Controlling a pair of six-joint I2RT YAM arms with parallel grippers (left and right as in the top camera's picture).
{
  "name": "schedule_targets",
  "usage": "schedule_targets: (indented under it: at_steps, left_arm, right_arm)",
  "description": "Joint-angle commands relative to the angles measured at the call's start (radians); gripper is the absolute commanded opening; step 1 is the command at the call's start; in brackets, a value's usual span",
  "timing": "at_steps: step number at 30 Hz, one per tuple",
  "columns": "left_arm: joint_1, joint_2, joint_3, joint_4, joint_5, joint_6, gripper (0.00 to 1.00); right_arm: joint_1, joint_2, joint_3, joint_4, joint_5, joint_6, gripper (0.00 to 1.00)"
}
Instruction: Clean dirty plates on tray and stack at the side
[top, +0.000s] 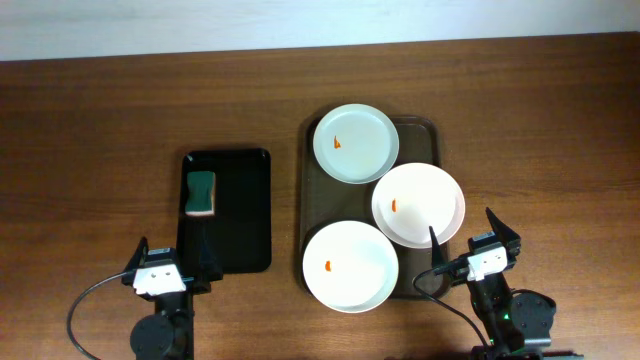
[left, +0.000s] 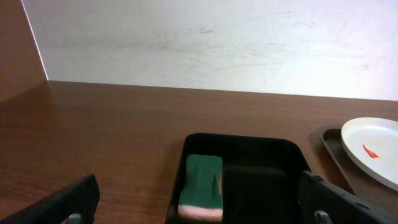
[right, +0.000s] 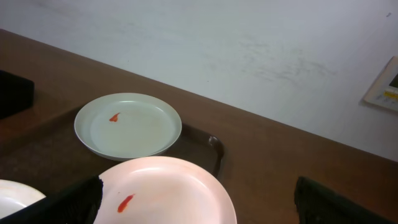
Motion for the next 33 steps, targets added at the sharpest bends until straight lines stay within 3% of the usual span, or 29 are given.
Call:
schedule_targets:
  at_steps: [1,33]
  left_arm:
    - [-0.003,0.000,-0.002,-0.003,-0.007,0.012,1.00]
    - [-0.003,0.000,-0.002,-0.003,-0.007,0.012,1.00]
  right_arm:
    - [0.008,-0.006,-0.007,-0.003,-0.002,0.008,0.98]
    - [0.008,-0.006,-0.007,-0.003,-0.002,0.008,0.98]
